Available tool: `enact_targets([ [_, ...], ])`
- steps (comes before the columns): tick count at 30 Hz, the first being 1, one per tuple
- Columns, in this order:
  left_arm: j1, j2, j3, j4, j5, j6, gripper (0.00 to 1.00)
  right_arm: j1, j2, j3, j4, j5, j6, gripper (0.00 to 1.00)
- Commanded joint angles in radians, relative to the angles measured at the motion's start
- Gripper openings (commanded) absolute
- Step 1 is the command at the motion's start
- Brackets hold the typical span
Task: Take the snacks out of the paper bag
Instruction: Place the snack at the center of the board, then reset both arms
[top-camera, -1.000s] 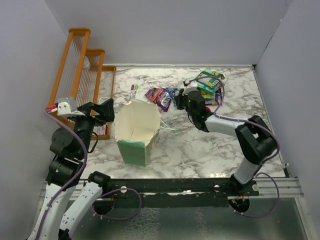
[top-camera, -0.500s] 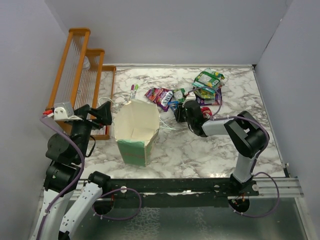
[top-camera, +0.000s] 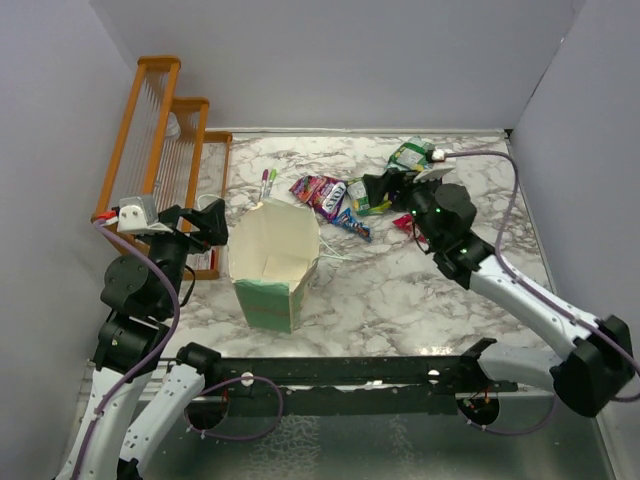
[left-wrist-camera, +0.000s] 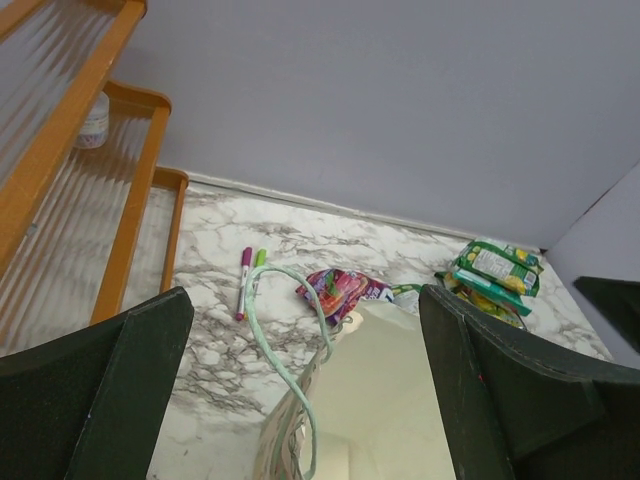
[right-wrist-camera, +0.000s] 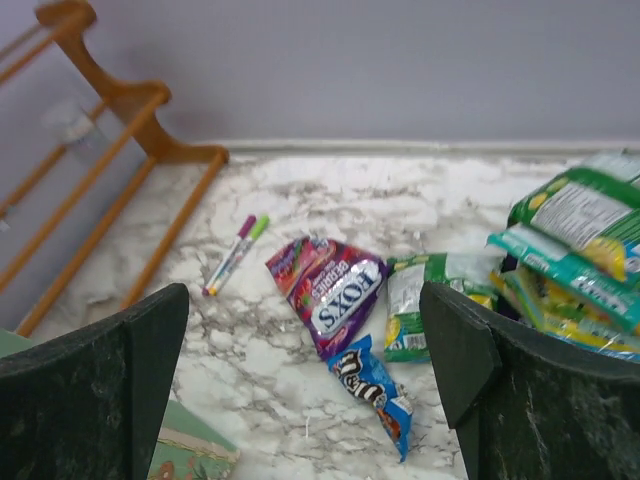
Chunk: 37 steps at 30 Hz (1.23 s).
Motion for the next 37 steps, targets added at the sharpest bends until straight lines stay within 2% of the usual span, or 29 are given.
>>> enact_targets([
  [1, 0.001, -0.008, -0.003, 0.053, -0.045, 0.02, 0.99, -0.007, -0.193, -0.072, -0.08, 0.049, -0.079, 0.99],
  [4, 0.001, 0.01, -0.008, 0.053, -0.047, 0.009, 0.99, -0.007, -0.297, -0.163, -0.012, 0.066, -0.093, 0.99],
  [7, 0.001, 0.032, 0.014, 0.05, -0.047, 0.037, 0.99, -0.008, -0.372, -0.179, -0.024, 0.059, -0.11, 0.99],
  [13, 0.001, 0.043, 0.095, 0.075, -0.107, 0.154, 0.99, -0.008, -0.488, 0.006, -0.164, -0.012, -0.168, 0.99],
  [23, 0.001, 0.011, 0.197, 0.139, -0.121, 0.235, 0.99, -0.008, -0.676, 0.206, -0.202, -0.105, -0.25, 0.99],
  [29, 0.001, 0.004, 0.196, 0.143, -0.123, 0.241, 0.99, -0.008, -0.727, 0.245, -0.226, -0.07, -0.261, 0.99],
  [37, 0.001, 0.004, 0.188, 0.134, -0.116, 0.235, 0.99, -0.008, -0.717, 0.243, -0.244, 0.004, -0.26, 0.99],
])
